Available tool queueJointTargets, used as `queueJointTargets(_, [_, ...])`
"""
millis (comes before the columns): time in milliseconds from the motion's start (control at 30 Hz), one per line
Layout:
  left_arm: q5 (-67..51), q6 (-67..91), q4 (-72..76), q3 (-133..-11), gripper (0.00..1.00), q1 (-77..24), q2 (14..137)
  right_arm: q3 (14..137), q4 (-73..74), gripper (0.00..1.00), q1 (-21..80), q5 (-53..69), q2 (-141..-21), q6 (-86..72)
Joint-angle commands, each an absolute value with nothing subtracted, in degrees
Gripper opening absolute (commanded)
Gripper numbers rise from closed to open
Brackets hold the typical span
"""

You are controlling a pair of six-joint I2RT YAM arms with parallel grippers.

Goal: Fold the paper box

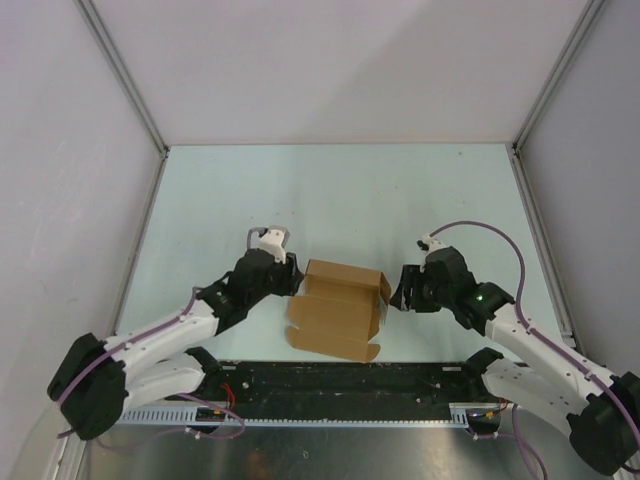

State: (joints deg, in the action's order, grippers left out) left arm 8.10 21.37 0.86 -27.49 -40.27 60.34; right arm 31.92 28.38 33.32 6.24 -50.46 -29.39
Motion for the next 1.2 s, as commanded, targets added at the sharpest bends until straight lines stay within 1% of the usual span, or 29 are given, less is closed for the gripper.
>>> queueJointTargets(0, [6.9, 24.2, -2.2, -25.1, 0.52, -44.8, 52.9, 33.0, 30.7, 0.56, 33.7, 3.7, -48.8, -34.4])
queueJointTargets(167, [11.8, 27.6, -7.1, -24.6, 0.52, -54.7, 43.3, 33.0, 30.8, 0.56, 33.5, 1.0, -49.2, -35.9])
queueJointTargets(200, [12.0, 28.1, -7.5, -24.2, 0.54, -57.8, 40.5, 33.0, 30.7, 0.56, 33.6, 0.8, -49.2, -36.0])
queueJointTargets(267, [12.8, 29.3, -7.4, -23.6, 0.55, -61.2, 39.0, 33.0, 30.5, 0.56, 33.4, 0.4, -49.2, -36.5])
queueJointTargets(300, [13.7, 29.5, -7.2, -23.1, 0.56, -64.4, 39.4, 33.0, 30.5, 0.56, 33.4, 0.3, -49.1, -36.6])
queueJointTargets(400, [15.8, 29.4, -7.0, -23.4, 0.56, -68.7, 43.8, 33.0, 30.4, 0.57, 33.5, 0.1, -48.7, -37.2])
queueJointTargets(433, [16.2, 29.3, -6.9, -23.8, 0.56, -69.4, 48.8, 33.0, 30.1, 0.57, 33.5, 0.1, -48.8, -37.1])
queueJointTargets(567, [21.3, 28.2, -5.4, -27.2, 0.54, -75.7, 60.5, 33.0, 29.3, 0.57, 33.7, 0.0, -48.8, -37.1])
queueJointTargets(633, [23.9, 29.0, -4.2, -27.5, 0.54, -76.6, 64.3, 33.0, 29.0, 0.57, 33.7, 0.2, -48.6, -37.1])
queueJointTargets(767, [24.3, 29.3, 5.1, -24.0, 0.55, -76.6, 66.7, 32.8, 29.9, 0.57, 33.8, -1.2, -48.8, -37.1])
queueJointTargets(867, [25.5, 29.7, 7.7, -23.8, 0.55, -76.6, 67.9, 32.7, 31.1, 0.56, 33.8, -2.0, -49.4, -37.5])
queueJointTargets(1067, [26.7, 29.1, 9.1, -24.8, 0.56, -76.6, 70.0, 32.3, 33.7, 0.55, 34.8, -3.6, -50.1, -39.3])
queueJointTargets(1167, [26.2, 29.0, 9.6, -25.7, 0.56, -76.6, 72.9, 32.3, 34.6, 0.54, 35.9, -2.6, -49.5, -40.5])
